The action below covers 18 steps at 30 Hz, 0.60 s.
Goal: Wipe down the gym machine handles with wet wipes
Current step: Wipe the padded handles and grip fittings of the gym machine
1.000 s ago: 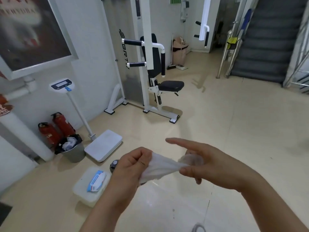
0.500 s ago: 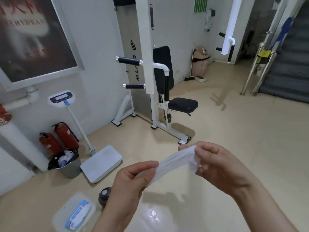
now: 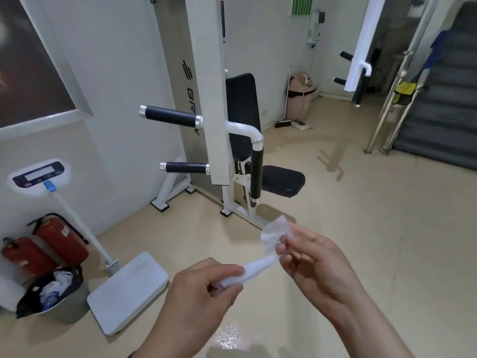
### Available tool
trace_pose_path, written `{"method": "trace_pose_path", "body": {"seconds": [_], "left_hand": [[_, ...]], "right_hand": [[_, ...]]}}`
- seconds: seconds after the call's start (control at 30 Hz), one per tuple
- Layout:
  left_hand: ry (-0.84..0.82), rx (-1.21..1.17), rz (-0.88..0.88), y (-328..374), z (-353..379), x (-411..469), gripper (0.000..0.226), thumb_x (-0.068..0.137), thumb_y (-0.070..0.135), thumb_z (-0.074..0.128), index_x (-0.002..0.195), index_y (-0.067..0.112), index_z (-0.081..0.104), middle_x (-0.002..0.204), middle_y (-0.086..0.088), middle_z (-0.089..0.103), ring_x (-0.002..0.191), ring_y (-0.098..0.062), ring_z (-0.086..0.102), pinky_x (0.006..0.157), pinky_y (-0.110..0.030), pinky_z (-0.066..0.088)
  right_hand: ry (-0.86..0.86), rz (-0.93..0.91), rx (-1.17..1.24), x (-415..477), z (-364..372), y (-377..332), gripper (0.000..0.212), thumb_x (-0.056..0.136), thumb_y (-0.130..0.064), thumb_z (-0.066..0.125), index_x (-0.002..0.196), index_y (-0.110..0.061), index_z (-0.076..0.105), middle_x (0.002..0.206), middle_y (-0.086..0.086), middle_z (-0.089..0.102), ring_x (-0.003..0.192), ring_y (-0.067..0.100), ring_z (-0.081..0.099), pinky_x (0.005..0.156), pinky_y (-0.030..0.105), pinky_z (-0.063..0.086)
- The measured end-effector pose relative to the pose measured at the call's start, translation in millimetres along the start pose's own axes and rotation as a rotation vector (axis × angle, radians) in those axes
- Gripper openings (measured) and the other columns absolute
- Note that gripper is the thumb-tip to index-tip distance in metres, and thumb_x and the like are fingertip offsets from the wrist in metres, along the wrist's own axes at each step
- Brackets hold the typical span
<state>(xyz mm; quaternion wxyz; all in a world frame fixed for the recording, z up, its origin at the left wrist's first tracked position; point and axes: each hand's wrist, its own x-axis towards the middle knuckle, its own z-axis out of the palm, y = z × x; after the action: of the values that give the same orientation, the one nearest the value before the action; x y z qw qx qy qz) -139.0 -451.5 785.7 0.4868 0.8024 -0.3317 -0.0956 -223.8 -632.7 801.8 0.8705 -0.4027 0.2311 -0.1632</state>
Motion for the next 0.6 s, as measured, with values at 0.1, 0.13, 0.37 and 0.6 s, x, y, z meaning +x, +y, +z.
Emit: {"method": "trace_pose_path", "body": {"seconds": [0.1,0.13,0.37,0.6], "left_hand": [[0.081,0.110,0.095,-10.3,-9.2,51.8,0.017,0.078,0.022,0.077,0.074,0.035,0.066,0.062,0.015,0.058,0.054,-0.005,0.049,0.051,-0.009,0.033],[0.098,0.154,0.098,-12.7,-9.9,68.2,0.015,0.082,0.030,0.072,0.073,0.033,0.060,0.058,0.015,0.055,0.051,-0.006,0.046,0.048,-0.011,0.031],[0.158,-0.371,-0.158,-3.4,1.3,153.1,0.030,0.091,0.012,0.057,0.068,0.027,0.045,0.053,-0.004,0.059,0.045,-0.021,0.051,0.047,-0.029,0.038],[0.308,-0.776,-0.234,-2.2,41.2,196.5,0.029,0.092,-0.001,0.053,0.077,0.020,0.067,0.068,-0.009,0.065,0.061,-0.019,0.061,0.055,-0.020,0.046]], "right_hand": [[0.085,-0.229,-0.531,33.7,5.9,0.4,0.020,0.093,-0.005,0.053,0.093,-0.010,0.073,0.072,0.004,0.058,0.064,0.014,0.050,0.065,0.025,0.048],[0.122,-0.352,-0.871,43.4,4.2,2.6,0.017,0.094,-0.013,0.054,0.092,-0.013,0.070,0.076,-0.003,0.060,0.067,0.012,0.052,0.070,0.026,0.047],[0.086,-0.374,-0.968,92.6,4.7,-16.4,0.019,0.087,-0.026,0.065,0.071,-0.030,0.074,0.065,-0.002,0.063,0.060,0.007,0.052,0.057,0.016,0.040],[0.138,-0.354,-0.557,165.2,-12.7,-58.4,0.013,0.090,-0.010,0.061,0.083,-0.007,0.072,0.076,0.011,0.071,0.068,0.012,0.065,0.059,0.022,0.050]]}}
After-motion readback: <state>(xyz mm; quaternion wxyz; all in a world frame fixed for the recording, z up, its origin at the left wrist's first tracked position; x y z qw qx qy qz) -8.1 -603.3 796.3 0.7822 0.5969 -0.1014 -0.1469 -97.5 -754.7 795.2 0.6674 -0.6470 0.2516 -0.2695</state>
